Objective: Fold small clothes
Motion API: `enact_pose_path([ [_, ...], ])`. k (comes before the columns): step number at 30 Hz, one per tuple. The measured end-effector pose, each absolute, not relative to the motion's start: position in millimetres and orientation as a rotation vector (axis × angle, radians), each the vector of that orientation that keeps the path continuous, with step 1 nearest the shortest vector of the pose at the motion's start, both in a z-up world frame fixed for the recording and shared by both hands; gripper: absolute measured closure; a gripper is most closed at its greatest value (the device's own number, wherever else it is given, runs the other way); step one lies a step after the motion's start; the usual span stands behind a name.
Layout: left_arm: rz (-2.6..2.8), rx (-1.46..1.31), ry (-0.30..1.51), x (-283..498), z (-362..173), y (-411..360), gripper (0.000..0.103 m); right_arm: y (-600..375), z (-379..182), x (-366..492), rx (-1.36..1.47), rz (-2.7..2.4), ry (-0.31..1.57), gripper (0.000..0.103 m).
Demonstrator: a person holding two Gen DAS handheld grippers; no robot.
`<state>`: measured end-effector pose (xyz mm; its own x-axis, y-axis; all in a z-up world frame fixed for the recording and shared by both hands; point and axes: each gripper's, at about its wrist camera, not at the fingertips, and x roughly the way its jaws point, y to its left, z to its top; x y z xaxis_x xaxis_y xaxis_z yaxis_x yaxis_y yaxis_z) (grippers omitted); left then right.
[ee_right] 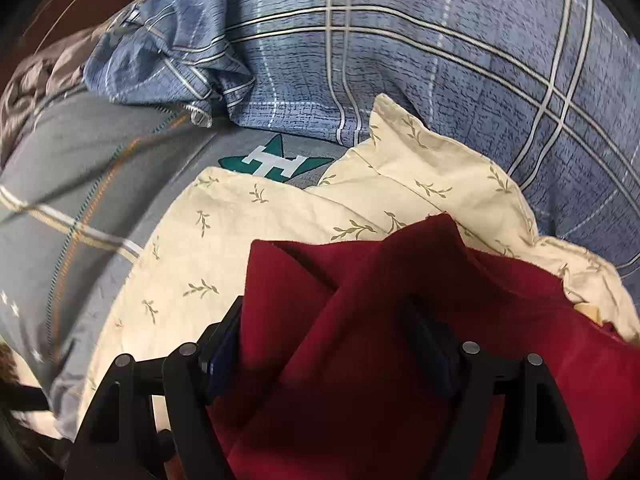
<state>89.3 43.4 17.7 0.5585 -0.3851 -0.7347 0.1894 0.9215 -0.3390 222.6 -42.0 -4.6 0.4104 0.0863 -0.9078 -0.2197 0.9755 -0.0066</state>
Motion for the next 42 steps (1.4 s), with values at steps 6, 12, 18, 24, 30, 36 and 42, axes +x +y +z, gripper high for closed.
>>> enact_pose_path([
  [6,-0.341,-0.226,0.917,89,18,42,0.038,-41,3,211,-0.178,0.188,1.062,0.068],
  [12,-0.338,-0.209,0.913,87,19,38,0.036,-49,17,201,-0.103,0.231,1.015,0.081],
  [18,-0.341,-0.205,0.911,86,19,38,0.036,-53,18,202,-0.057,0.251,1.019,0.081],
  [24,-0.341,-0.205,0.911,87,19,38,0.036,-54,16,202,-0.04,0.259,1.021,0.081],
  [30,-0.34,-0.203,0.91,87,19,38,0.036,-55,17,199,-0.034,0.25,1.009,0.081],
  [36,-0.337,-0.193,0.908,88,18,37,0.036,-57,17,197,-0.017,0.246,1.002,0.081],
  [42,-0.335,-0.197,0.909,87,19,37,0.036,-56,17,196,-0.018,0.244,1.002,0.081],
])
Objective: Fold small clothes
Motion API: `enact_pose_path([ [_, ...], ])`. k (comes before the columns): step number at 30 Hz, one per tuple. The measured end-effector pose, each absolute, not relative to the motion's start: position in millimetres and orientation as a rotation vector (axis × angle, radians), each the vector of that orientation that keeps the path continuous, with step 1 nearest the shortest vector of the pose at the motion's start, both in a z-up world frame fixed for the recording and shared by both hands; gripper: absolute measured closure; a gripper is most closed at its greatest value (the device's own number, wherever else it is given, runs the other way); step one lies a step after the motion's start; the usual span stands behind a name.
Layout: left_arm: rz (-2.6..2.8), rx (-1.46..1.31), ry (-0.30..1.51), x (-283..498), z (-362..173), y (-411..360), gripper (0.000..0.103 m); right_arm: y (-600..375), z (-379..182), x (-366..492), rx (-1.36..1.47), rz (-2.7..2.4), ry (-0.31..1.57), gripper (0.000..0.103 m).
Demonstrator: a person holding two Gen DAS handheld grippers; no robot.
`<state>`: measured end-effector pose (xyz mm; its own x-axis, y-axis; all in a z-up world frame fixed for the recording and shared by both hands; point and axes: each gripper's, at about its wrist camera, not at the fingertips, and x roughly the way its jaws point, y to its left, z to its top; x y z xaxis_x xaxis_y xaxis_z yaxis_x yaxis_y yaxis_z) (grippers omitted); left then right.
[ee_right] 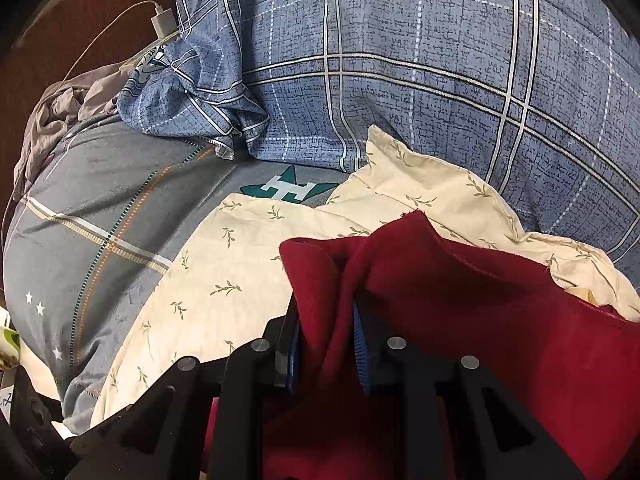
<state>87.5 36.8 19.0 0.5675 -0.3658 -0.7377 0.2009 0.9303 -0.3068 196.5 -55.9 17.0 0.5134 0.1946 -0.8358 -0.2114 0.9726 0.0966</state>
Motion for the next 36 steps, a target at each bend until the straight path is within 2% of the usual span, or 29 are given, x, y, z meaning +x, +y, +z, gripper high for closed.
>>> enact_pose_path([
  [10,-0.334,-0.196,0.908,88,19,36,0.037,-57,17,195,-0.007,0.243,1.0,0.081],
  [15,-0.381,-0.245,0.906,86,25,42,0.065,-66,29,188,0.028,0.248,0.96,0.086],
  [18,-0.406,-0.256,0.879,78,36,46,0.071,-80,40,179,0.076,0.263,0.932,0.086],
  [36,-0.381,-0.153,0.836,41,71,22,0.077,-110,72,141,0.134,0.249,0.872,0.087],
])
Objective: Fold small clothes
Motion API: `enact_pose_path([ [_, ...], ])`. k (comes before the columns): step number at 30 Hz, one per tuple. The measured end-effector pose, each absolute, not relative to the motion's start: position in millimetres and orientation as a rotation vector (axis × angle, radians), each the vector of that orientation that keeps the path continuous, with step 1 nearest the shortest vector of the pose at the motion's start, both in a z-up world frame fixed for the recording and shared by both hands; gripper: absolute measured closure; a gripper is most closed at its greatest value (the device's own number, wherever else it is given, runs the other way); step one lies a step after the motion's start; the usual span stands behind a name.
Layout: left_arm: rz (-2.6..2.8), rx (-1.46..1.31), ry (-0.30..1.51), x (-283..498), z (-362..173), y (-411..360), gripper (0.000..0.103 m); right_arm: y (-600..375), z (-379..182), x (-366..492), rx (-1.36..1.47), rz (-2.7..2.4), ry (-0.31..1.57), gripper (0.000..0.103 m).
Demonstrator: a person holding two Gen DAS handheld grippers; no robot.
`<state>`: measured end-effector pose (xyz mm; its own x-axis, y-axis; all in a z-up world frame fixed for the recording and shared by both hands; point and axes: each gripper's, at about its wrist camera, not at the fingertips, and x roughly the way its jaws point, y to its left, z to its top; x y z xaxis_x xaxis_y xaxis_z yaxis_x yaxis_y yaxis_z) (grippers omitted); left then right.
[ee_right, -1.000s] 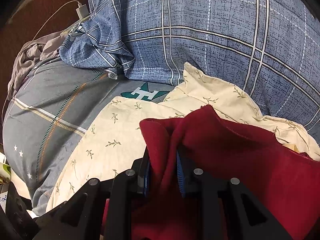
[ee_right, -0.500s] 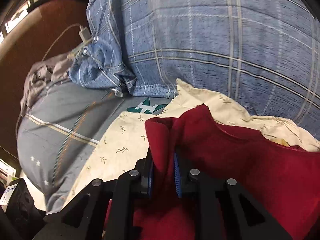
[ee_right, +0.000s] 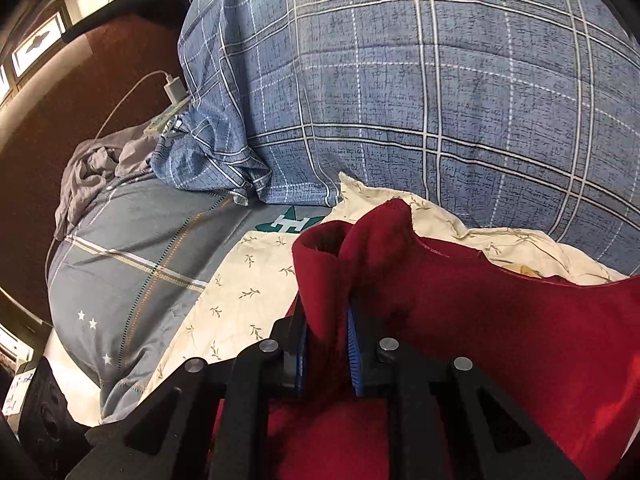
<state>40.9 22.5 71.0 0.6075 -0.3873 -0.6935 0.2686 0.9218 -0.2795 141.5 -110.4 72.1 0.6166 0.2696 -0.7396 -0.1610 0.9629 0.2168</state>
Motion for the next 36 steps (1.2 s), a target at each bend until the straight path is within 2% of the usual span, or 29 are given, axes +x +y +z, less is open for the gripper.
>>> enact_pose_path([
  [13,-0.384,-0.085,0.847,30,85,4,0.078,-131,80,130,0.157,0.254,0.855,0.087],
  [19,-0.438,-0.025,0.837,21,107,-25,0.078,-166,94,117,0.19,0.249,0.835,0.087],
  [28,-0.633,0.067,0.84,4,126,-126,0.078,-263,112,86,0.194,0.115,0.806,0.089],
  [36,-0.768,0.045,0.927,6,91,-210,0.081,-354,77,74,0.317,-0.054,0.834,0.095],
])
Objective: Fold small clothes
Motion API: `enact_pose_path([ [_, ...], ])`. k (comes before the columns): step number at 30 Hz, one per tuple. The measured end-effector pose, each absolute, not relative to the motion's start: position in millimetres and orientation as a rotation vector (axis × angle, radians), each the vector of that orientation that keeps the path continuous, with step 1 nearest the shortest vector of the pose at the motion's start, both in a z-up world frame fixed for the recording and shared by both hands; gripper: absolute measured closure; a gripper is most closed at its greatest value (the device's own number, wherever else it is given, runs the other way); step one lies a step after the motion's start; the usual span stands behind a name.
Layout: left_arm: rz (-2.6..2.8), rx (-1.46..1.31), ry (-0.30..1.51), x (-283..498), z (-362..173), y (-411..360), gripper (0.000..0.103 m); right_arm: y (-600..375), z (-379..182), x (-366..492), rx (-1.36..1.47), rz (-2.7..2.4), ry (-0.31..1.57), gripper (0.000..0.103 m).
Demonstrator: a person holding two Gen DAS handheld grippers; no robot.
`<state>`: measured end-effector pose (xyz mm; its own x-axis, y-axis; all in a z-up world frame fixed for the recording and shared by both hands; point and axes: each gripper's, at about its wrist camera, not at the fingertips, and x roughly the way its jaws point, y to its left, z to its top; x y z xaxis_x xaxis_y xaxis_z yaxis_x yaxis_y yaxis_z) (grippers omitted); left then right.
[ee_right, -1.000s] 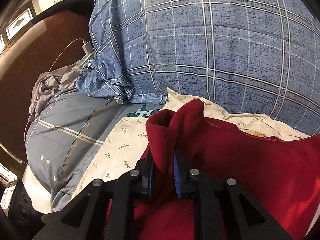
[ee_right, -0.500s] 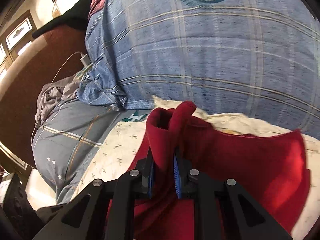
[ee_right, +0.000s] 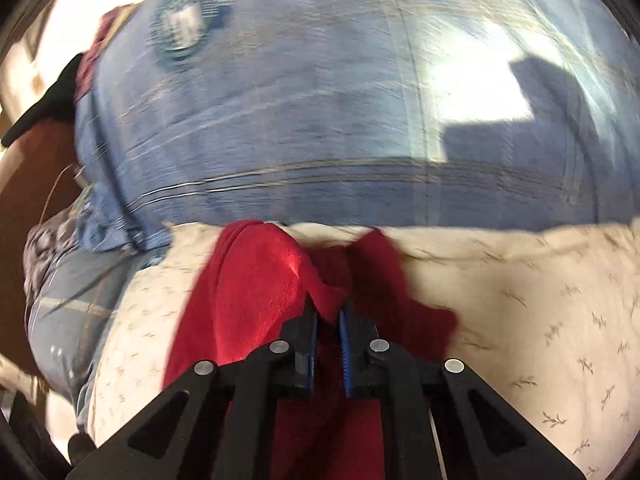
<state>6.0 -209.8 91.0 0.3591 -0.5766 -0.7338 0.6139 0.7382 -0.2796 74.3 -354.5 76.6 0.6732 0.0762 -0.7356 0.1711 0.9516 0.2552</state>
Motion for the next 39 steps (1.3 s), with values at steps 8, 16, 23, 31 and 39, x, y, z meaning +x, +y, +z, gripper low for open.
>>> enact_pose_path([
  [8,-0.845,0.016,0.996,5,93,-197,0.055,-376,57,51,0.486,-0.067,0.827,0.073],
  [16,-0.693,0.114,0.824,-16,130,-110,0.035,-337,65,-15,0.477,0.072,0.818,0.028],
  [23,-0.601,0.074,0.902,-20,112,-110,0.037,-308,28,6,0.4,0.018,0.883,0.083],
  [31,-0.592,0.102,0.891,-21,108,-123,0.036,-317,47,-22,0.248,-0.077,0.845,0.084],
  [39,-0.539,0.144,0.894,0,86,-143,0.037,-336,76,-48,0.271,-0.135,0.715,0.062],
])
